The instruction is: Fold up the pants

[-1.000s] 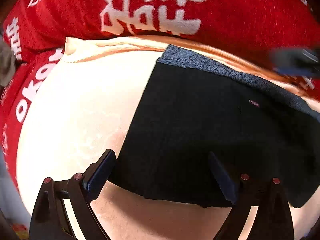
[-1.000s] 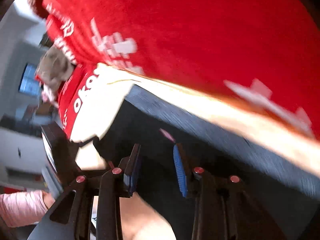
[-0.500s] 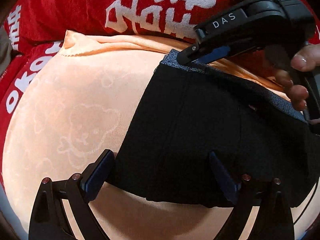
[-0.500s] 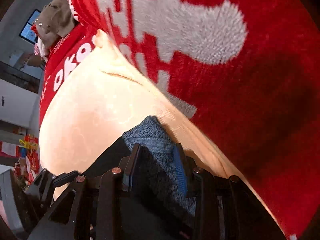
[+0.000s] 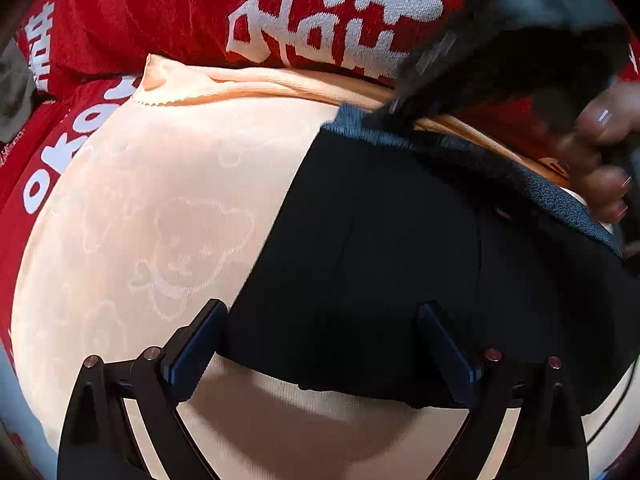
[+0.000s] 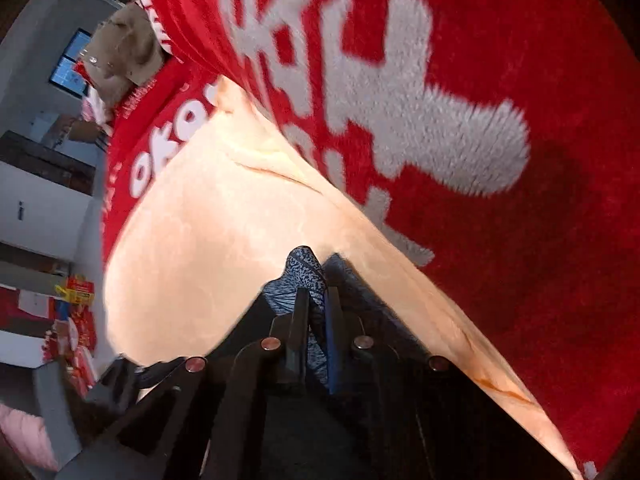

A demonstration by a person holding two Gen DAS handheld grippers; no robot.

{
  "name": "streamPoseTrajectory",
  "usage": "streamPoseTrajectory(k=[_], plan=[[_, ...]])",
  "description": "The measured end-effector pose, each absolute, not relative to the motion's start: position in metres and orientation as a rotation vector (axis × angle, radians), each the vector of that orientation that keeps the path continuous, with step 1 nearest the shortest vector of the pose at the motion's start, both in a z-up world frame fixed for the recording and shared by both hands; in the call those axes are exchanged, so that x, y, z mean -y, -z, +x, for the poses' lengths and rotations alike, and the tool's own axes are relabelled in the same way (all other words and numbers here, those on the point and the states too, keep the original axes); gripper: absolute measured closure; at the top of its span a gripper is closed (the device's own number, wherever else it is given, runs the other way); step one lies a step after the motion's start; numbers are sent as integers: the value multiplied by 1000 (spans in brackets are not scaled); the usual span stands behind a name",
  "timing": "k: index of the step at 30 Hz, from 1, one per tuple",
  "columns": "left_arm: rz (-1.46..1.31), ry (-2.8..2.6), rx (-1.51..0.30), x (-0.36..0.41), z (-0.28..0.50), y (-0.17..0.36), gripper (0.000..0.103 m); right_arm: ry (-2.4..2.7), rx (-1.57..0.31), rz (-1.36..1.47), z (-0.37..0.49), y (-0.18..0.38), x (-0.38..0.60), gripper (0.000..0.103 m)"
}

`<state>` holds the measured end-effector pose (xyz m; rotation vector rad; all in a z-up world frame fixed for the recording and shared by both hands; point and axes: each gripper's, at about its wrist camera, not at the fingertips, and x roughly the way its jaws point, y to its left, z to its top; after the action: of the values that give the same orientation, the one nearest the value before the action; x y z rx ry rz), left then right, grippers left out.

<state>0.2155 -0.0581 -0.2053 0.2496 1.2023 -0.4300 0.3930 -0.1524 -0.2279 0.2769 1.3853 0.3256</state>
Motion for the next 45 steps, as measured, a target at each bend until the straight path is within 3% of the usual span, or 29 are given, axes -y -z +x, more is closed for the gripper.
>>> streamPoseTrajectory(k=[6,9,16,24,29,32,36,45], plan=[[275,436,-1224,58,219,205,6,-166,-1351,316,378,224,153,75],[315,428,-1218,59,219,197,6,-76,-1300,273,346,194,162,75],[447,487,-1182,82,193,171,6,120,-1304,507,209,165,232,74],[507,613,-1173,170,144,163,6,400,-1292,721,48,164,297,69],[548,710,-1161,240,101,177,6,456,-1263,686,18,164,330,69],[708,724,-1184,259,61,208,6,446,-1298,631,18,183,331,69],[779,729,-1066,255,39,199,6,445,-1307,565,1,193,314,69],[741,700,-1211,264,36,168,6,429,-1302,752,-43,183,326,68]])
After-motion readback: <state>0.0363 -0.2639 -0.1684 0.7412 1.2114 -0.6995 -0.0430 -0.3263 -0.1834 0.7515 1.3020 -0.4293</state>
